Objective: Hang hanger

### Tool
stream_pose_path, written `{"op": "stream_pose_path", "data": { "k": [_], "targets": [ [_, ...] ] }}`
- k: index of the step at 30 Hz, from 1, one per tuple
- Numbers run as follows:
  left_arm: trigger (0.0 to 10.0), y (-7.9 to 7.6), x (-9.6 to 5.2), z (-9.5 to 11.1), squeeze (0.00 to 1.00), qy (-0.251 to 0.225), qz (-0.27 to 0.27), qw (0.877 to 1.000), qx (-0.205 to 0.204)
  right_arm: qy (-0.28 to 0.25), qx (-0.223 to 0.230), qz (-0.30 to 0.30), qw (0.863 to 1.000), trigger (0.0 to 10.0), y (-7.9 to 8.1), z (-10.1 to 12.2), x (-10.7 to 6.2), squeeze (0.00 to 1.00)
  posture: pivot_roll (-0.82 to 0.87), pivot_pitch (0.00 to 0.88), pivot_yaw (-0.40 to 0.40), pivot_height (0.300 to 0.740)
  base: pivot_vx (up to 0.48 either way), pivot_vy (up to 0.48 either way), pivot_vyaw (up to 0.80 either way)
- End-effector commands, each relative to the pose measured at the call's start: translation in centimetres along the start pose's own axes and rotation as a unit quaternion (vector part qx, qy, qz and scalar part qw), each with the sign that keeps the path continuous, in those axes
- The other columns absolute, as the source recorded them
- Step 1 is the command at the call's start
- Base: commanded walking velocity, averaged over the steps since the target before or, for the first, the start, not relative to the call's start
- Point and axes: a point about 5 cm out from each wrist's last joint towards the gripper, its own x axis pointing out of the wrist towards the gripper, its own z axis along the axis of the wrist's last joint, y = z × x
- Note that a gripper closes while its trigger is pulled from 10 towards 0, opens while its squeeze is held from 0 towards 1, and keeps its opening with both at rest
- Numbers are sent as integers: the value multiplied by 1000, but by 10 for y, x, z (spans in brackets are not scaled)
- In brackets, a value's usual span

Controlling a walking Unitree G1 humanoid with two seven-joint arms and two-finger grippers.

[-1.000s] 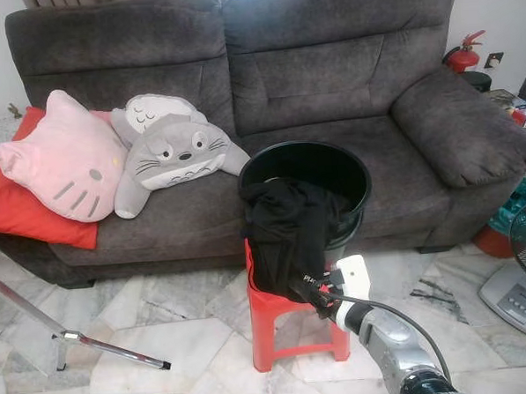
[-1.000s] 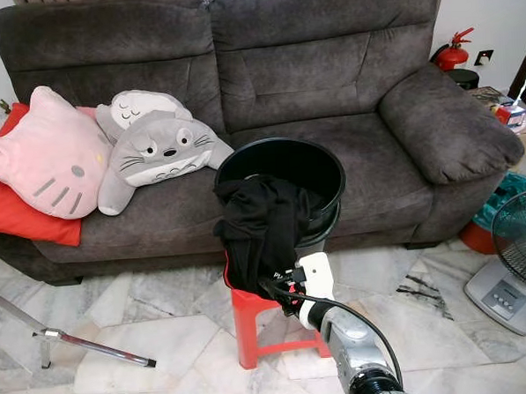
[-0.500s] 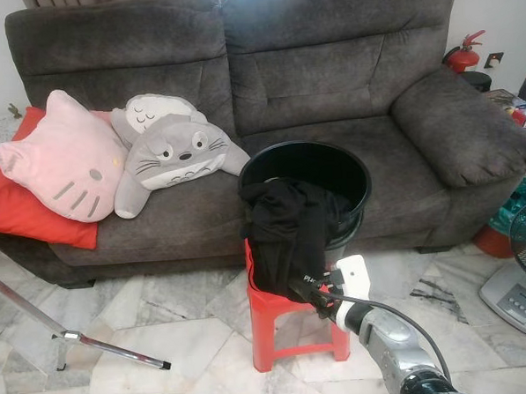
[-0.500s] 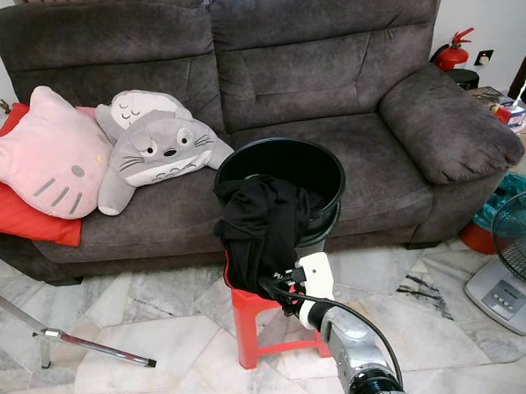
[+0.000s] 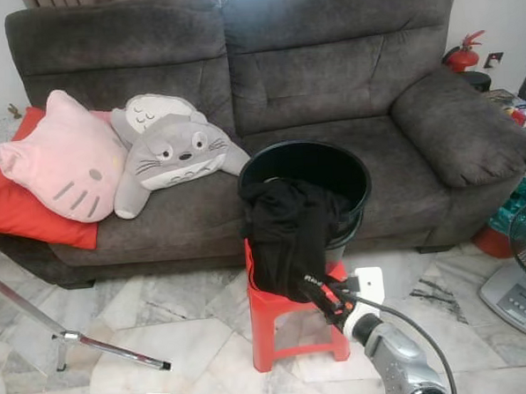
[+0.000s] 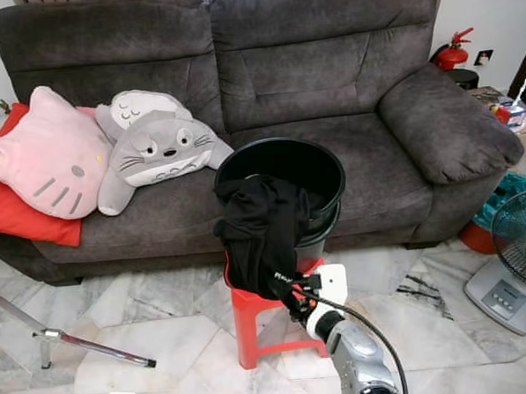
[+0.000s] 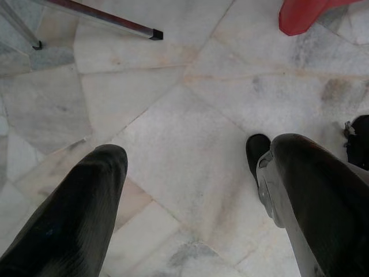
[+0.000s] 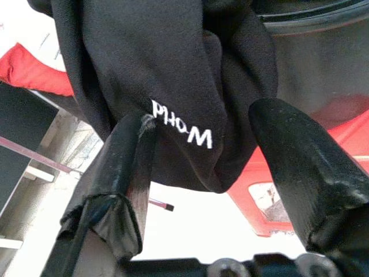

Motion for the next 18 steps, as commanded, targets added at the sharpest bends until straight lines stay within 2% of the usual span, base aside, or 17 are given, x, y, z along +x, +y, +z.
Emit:
{"op": "stream_pose_path", "data": {
  "k": [1,8,9,18],
  "targets": [
    [10000,4,0,-2,0,7,2,1000,15,-4,2,8,1000,10000,3,5,4,0,-134,0,74,740,0,0,0],
    [10000,4,0,-3,0,7,2,1000,15,-7,5,15,1000,9765,6,8,7,0,-134,0,75,740,0,0,0],
    [10000,4,0,-3,0,8,2,1000,16,-7,5,17,1000,0,7,9,7,0,-133,0,75,740,0,0,0],
    [10000,4,0,-3,0,9,1,1000,16,-3,3,28,1000,0,11,11,12,0,-131,0,74,740,0,0,0]
  ]
}}
